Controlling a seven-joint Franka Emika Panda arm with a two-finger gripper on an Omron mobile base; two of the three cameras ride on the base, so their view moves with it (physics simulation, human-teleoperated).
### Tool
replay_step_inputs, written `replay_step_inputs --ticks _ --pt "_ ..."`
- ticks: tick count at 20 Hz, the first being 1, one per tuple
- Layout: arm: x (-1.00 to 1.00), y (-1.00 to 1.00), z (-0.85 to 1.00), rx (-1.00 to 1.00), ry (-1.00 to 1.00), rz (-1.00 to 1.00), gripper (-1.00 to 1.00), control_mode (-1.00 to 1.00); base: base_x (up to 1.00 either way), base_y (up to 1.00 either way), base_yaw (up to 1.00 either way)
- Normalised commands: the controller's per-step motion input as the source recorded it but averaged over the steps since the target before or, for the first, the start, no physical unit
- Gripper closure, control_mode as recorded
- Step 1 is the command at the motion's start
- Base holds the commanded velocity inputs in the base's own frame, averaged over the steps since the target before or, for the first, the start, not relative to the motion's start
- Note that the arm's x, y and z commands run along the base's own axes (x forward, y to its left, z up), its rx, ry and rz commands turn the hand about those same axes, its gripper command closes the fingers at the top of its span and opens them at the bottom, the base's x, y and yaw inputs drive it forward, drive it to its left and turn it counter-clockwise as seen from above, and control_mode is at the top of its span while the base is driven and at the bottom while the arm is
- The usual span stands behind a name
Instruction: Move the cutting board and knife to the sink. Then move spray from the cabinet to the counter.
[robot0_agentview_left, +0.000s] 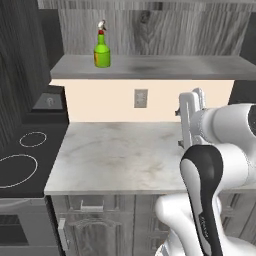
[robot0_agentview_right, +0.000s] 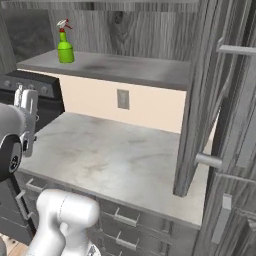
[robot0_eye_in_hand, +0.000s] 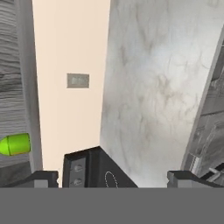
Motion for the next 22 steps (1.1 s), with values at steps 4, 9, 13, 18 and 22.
replay_step_inputs --ticks 4,9,13,18,22 --pt "0.0 0.0 0.0 0.0 0.0 0.0 -1.0 1.0 0.78 0.0 0.0" --pt "0.0 0.0 0.0 0.0 0.0 0.0 -1.0 1.0 0.17 0.0 0.0" --pt "0.0 0.0 0.0 0.0 0.0 0.0 -1.0 1.0 0.0 0.0 0.21" --pt "0.0 0.0 0.0 0.0 0.0 0.0 -1.0 1.0 -0.03 0.0 0.27" --pt "0.0 0.0 0.0 0.0 0.0 0.0 -1.0 1.0 -0.03 0.01 0.25"
